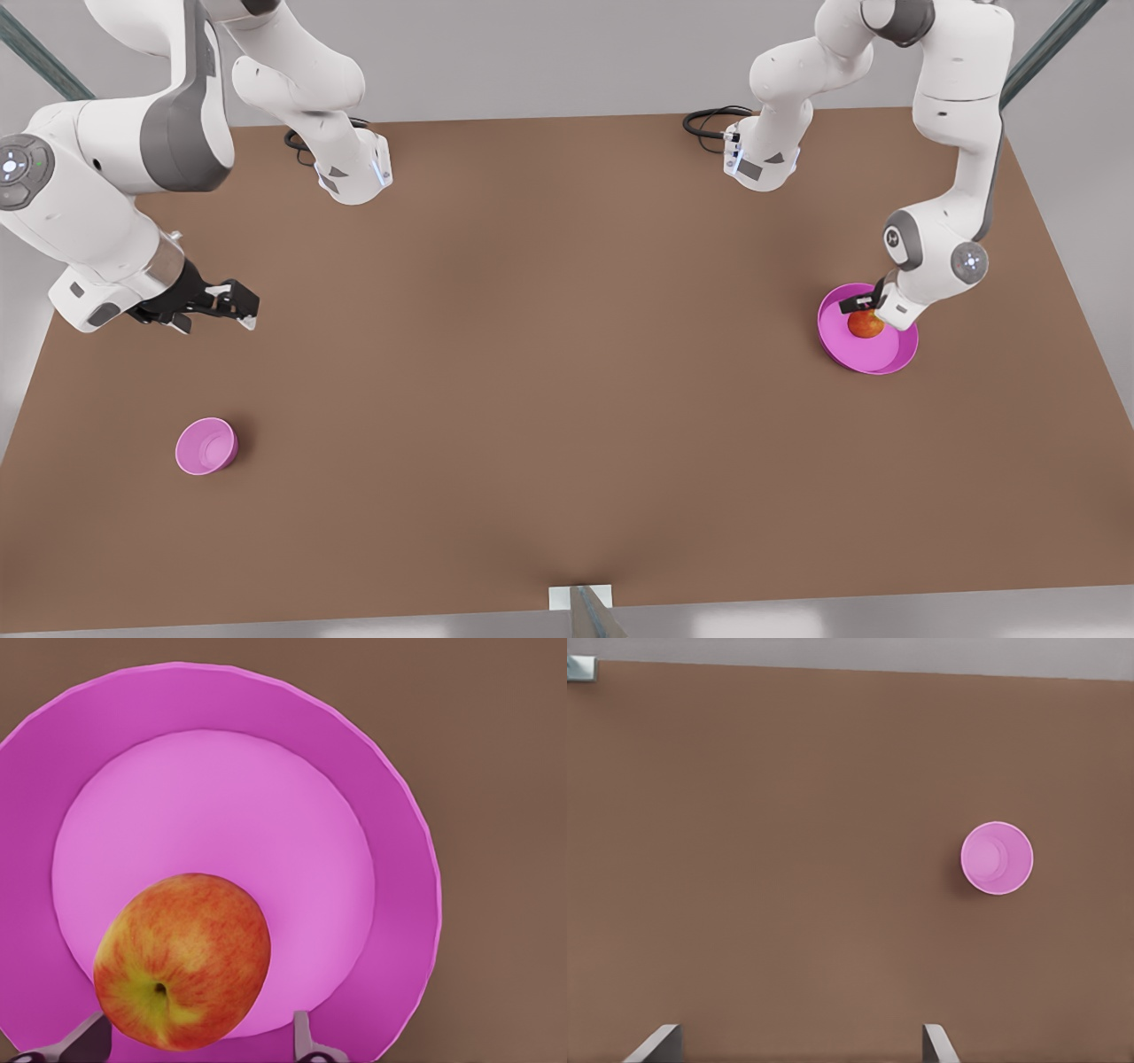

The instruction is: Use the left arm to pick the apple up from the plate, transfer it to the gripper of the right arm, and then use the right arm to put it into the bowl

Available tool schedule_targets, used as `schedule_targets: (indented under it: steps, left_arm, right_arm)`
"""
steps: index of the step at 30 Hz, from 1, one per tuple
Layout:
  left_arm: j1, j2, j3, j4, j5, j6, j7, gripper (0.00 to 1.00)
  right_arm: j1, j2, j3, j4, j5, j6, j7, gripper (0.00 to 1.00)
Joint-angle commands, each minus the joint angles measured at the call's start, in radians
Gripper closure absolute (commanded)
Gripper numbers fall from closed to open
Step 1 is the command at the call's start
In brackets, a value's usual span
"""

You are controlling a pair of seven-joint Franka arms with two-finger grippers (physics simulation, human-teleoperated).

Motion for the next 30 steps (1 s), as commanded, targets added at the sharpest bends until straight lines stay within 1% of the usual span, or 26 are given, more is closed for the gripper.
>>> schedule_targets:
  steps: [1, 3, 7, 17, 18, 19, 20, 21, 25, 30]
  left_arm:
    - [-0.001, 0.014, 0.001, 0.001, 0.002, 0.045, 0.008, 0.00]
    - [-0.001, 0.037, 0.000, 0.003, 0.002, 0.082, 0.006, 0.00]
    - [-0.004, 0.052, 0.000, 0.017, 0.000, 0.096, 0.000, 0.00]
    - [-0.001, 0.074, 0.001, 0.047, 0.002, 0.099, 0.000, 0.00]
    - [-0.001, 0.075, 0.001, 0.047, 0.002, 0.105, 0.000, 0.01]
    - [-0.001, 0.075, 0.001, 0.047, 0.000, 0.105, 0.000, 0.04]
    - [-0.001, 0.075, 0.001, 0.047, 0.000, 0.105, 0.000, 0.09]
    - [0.001, 0.075, 0.001, 0.047, 0.000, 0.105, 0.000, 0.10]
    - [0.001, 0.075, 0.000, 0.049, 0.000, 0.105, 0.000, 0.10]
    - [0.001, 0.089, 0.000, 0.049, 0.000, 0.122, 0.000, 0.24]
  right_arm:
    - [0.002, 0.000, -0.001, 0.000, 0.000, -0.001, 0.020, 0.00]
    - [0.000, 0.000, -0.002, 0.000, 0.000, -0.001, 0.020, 0.00]
    - [0.002, 0.000, -0.002, 0.000, 0.000, 0.001, 0.020, 0.00]
    - [0.003, 0.000, -0.001, 0.000, -0.001, 0.001, 0.020, 0.00]
    - [0.002, 0.000, -0.001, 0.000, -0.001, 0.001, 0.020, 0.00]
    - [0.003, 0.000, -0.002, 0.000, -0.001, 0.001, 0.020, 0.00]
    - [0.003, 0.000, -0.001, 0.000, -0.001, 0.001, 0.020, 0.00]
    - [0.002, 0.000, -0.001, 0.000, 0.000, 0.001, 0.020, 0.00]
    - [0.000, -0.002, -0.002, -0.001, 0.000, -0.002, 0.020, 0.00]
    - [0.000, -0.002, -0.002, -0.003, 0.000, -0.002, 0.020, 0.00]
